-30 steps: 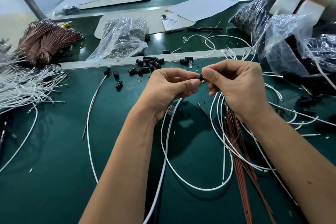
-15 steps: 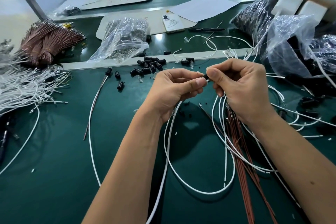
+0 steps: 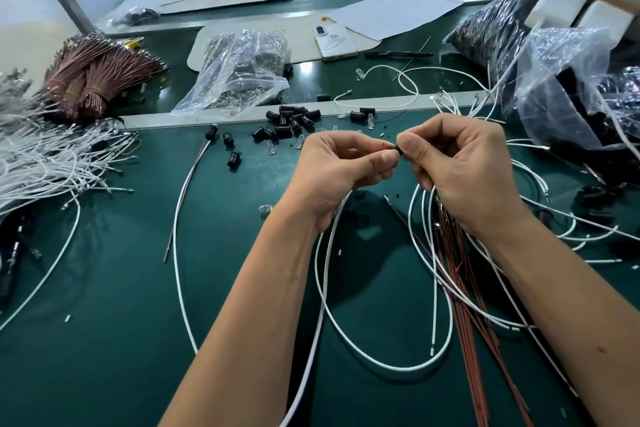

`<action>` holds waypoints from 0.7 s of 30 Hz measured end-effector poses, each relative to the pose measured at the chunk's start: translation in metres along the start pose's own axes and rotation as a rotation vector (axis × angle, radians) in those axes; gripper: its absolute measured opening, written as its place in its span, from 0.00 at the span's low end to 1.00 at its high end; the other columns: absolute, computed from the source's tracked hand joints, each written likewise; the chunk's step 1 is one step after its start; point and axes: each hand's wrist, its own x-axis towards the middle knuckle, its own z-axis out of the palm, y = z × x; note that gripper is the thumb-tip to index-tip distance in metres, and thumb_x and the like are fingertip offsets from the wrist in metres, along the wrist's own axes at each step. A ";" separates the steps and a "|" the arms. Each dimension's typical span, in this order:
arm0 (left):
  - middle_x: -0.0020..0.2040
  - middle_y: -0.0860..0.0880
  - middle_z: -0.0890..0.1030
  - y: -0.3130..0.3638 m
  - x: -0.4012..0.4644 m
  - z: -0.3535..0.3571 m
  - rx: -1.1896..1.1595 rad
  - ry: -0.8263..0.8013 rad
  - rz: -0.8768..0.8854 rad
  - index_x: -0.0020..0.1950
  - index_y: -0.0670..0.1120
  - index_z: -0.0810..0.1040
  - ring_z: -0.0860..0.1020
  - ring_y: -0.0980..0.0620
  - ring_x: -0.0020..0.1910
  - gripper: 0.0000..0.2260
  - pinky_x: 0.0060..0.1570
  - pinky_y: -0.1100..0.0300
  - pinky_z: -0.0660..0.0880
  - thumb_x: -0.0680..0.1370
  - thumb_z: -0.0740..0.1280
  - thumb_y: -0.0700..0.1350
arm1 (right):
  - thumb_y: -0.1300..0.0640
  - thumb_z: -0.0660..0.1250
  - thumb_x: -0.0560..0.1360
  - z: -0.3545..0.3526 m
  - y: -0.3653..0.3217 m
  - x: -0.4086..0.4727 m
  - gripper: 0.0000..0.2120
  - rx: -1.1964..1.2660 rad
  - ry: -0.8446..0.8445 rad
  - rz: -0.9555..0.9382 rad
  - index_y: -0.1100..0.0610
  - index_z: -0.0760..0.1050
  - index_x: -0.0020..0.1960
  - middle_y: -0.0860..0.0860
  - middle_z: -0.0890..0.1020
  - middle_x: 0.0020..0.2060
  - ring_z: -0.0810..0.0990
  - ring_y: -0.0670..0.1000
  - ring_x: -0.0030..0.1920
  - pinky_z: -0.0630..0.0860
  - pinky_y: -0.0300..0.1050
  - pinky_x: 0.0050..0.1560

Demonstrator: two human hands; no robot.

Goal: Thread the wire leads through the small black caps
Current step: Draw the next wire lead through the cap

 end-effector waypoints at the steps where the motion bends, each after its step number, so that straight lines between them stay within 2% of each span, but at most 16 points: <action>1: 0.38 0.42 0.84 0.000 0.000 0.000 -0.016 -0.005 -0.015 0.46 0.38 0.85 0.82 0.53 0.33 0.03 0.36 0.65 0.77 0.73 0.75 0.33 | 0.59 0.76 0.77 -0.001 -0.001 0.001 0.05 -0.003 -0.021 -0.005 0.56 0.82 0.43 0.53 0.80 0.28 0.73 0.49 0.23 0.71 0.39 0.26; 4: 0.40 0.42 0.85 0.000 -0.001 -0.001 -0.057 -0.027 -0.039 0.45 0.39 0.85 0.82 0.53 0.34 0.03 0.37 0.66 0.77 0.73 0.74 0.34 | 0.61 0.75 0.77 -0.006 -0.003 0.004 0.04 0.015 -0.077 0.004 0.59 0.83 0.44 0.52 0.81 0.29 0.74 0.49 0.24 0.71 0.38 0.26; 7: 0.37 0.45 0.84 0.000 -0.001 0.000 -0.049 -0.035 -0.010 0.43 0.41 0.85 0.82 0.53 0.34 0.04 0.37 0.65 0.77 0.73 0.74 0.33 | 0.62 0.75 0.77 -0.006 -0.002 0.004 0.05 0.050 -0.046 0.029 0.62 0.82 0.43 0.55 0.81 0.29 0.73 0.50 0.24 0.70 0.39 0.25; 10: 0.38 0.44 0.85 0.000 0.000 0.004 0.059 0.001 0.100 0.41 0.41 0.83 0.81 0.52 0.35 0.07 0.39 0.63 0.77 0.71 0.76 0.31 | 0.62 0.75 0.77 0.001 0.000 0.000 0.06 -0.019 0.028 0.010 0.60 0.82 0.42 0.59 0.80 0.28 0.73 0.49 0.23 0.70 0.40 0.25; 12: 0.40 0.41 0.85 0.001 0.000 0.005 0.057 0.019 0.144 0.38 0.44 0.84 0.81 0.51 0.35 0.09 0.39 0.61 0.78 0.71 0.76 0.30 | 0.61 0.75 0.77 0.001 -0.001 0.000 0.06 -0.001 0.045 -0.005 0.58 0.82 0.42 0.59 0.80 0.29 0.73 0.49 0.23 0.71 0.40 0.25; 15: 0.40 0.40 0.85 0.001 0.000 0.004 0.025 0.008 0.152 0.38 0.45 0.85 0.80 0.51 0.33 0.10 0.39 0.61 0.78 0.72 0.75 0.31 | 0.61 0.75 0.77 -0.003 -0.002 0.003 0.05 0.028 -0.019 -0.030 0.56 0.82 0.43 0.55 0.80 0.28 0.73 0.50 0.24 0.71 0.40 0.26; 19: 0.41 0.39 0.85 0.001 0.000 0.003 0.012 -0.017 0.172 0.37 0.46 0.85 0.81 0.49 0.36 0.11 0.41 0.59 0.79 0.71 0.76 0.30 | 0.61 0.75 0.77 -0.004 -0.001 0.002 0.05 0.060 -0.033 -0.022 0.58 0.82 0.42 0.60 0.80 0.30 0.72 0.50 0.23 0.70 0.39 0.26; 21: 0.39 0.41 0.85 0.001 -0.001 0.001 -0.006 -0.037 0.139 0.39 0.45 0.85 0.81 0.50 0.34 0.09 0.39 0.61 0.78 0.71 0.76 0.31 | 0.61 0.75 0.77 -0.004 -0.001 0.001 0.05 0.099 -0.046 -0.015 0.59 0.82 0.42 0.59 0.80 0.30 0.72 0.50 0.24 0.70 0.39 0.26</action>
